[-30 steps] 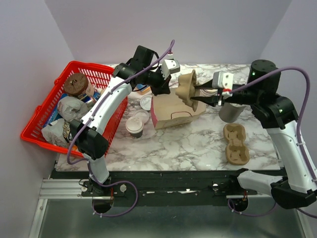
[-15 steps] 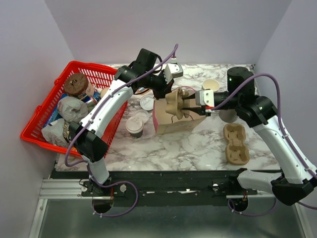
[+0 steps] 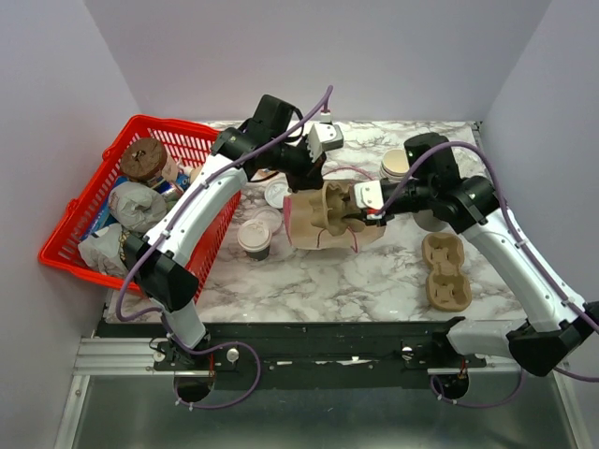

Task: Pack the takeout coffee

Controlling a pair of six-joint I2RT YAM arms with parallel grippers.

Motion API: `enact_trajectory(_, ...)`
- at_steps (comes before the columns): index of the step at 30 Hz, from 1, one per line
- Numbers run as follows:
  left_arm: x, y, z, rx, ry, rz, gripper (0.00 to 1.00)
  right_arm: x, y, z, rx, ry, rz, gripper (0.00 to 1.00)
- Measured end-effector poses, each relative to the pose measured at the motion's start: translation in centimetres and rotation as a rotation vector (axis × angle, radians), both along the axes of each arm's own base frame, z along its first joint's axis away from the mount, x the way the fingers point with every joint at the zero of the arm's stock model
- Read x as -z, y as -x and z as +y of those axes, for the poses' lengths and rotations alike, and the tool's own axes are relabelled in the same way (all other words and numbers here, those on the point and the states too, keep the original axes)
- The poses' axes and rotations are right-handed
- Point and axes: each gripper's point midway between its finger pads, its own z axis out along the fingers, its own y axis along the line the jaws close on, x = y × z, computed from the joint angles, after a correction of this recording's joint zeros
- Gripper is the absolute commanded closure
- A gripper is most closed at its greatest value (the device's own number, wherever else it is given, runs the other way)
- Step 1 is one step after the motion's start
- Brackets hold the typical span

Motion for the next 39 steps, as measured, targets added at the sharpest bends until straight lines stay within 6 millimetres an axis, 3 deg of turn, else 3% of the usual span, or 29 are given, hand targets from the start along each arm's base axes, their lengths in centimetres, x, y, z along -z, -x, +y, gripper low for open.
enact_trajectory(8,1.3,1.1,-0.1,0.011,-0.013,0.036,1.0,2.2,0.2,0.5,0.033,0.106,0.052,0.99)
enact_trajectory(20,1.5,1.6,-0.3,0.01,-0.001,0.036,1.0,-0.9,1.8,0.3,0.045,0.032,0.058,0.99)
enact_trajectory(25,1.4,1.5,-0.4,0.006,0.004,0.036,1.0,-1.2,2.1,0.2,0.054,0.02,0.066,1.0)
enact_trajectory(39,1.4,1.7,-0.4,-0.011,0.008,0.064,1.0,3.5,-0.1,0.7,0.102,0.19,0.085,0.99)
